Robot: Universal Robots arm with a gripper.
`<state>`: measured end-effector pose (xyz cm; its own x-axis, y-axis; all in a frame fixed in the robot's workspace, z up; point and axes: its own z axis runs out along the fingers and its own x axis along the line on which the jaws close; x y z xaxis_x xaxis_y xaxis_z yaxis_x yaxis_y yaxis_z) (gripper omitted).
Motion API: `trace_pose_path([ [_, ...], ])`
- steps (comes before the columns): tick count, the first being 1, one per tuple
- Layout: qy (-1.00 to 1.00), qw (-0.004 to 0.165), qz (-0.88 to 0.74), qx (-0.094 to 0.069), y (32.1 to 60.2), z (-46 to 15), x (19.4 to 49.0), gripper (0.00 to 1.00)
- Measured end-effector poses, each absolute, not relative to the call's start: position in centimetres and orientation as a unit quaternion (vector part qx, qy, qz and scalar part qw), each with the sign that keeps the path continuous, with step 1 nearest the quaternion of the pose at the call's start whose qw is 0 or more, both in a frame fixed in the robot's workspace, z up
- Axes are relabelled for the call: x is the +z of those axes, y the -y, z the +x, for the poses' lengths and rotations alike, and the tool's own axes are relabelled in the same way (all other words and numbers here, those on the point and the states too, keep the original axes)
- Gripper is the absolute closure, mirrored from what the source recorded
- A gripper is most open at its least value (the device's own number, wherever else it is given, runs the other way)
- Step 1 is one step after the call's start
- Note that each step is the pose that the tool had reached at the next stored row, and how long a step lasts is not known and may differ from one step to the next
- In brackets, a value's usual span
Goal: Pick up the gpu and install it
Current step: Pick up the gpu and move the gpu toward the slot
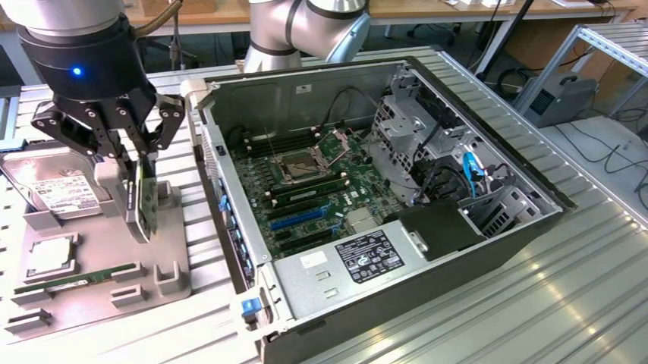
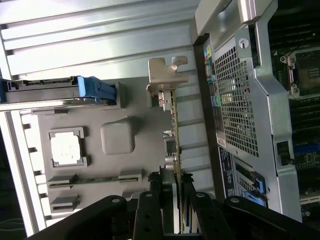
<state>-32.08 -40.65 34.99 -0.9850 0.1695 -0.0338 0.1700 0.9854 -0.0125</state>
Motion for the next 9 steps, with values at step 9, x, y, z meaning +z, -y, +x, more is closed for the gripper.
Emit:
trace_pose_path([
  [9, -0.996, 0.016, 0.085, -0.008, 40.65, -32.08, 35.86, 0.72],
])
